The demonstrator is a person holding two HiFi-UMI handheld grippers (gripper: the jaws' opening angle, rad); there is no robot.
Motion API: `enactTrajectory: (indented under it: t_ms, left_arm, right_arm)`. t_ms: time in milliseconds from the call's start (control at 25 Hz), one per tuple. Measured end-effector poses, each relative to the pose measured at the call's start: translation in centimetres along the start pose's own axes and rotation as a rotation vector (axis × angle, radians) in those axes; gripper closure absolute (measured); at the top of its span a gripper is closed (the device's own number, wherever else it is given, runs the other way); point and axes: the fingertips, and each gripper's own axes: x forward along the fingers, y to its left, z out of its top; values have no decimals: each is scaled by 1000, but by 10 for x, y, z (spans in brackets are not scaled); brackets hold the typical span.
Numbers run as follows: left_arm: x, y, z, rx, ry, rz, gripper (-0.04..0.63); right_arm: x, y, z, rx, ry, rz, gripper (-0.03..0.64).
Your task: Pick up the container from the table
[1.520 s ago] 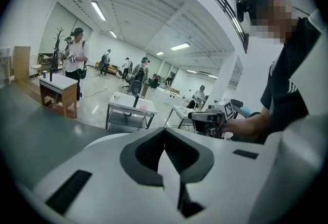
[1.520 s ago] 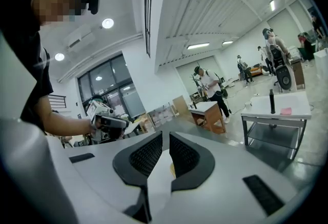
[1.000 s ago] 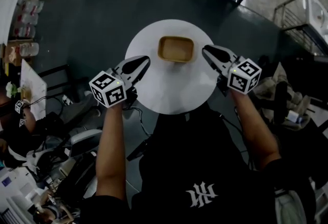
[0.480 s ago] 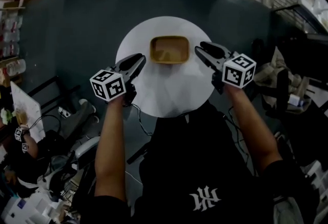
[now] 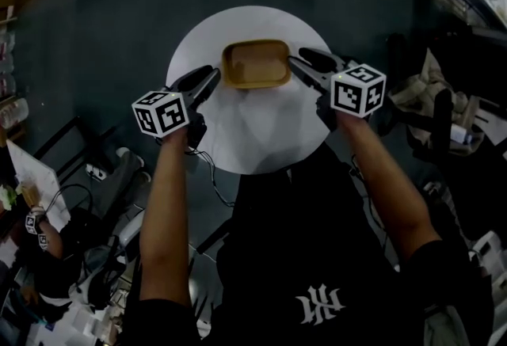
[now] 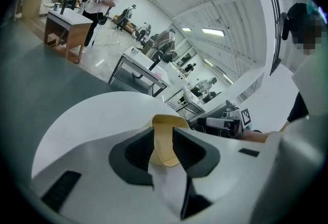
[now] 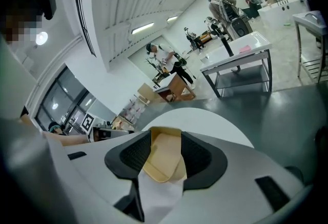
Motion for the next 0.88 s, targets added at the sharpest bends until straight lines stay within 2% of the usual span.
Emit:
enactTrajectory:
  t_ms: [320,480,880]
  left_arm:
    - [12,12,-10,-55,23,-3,471]
    - [21,13,-19,-65,61,-4,469]
    - [37,15,-37,-87,127,9,472]
  right_arm:
    - [12,-22,-30,78,45,-85,431]
    - [14,-36,-45,105,76,-128,431]
    - [21,-36,-57,153,93,-119,440]
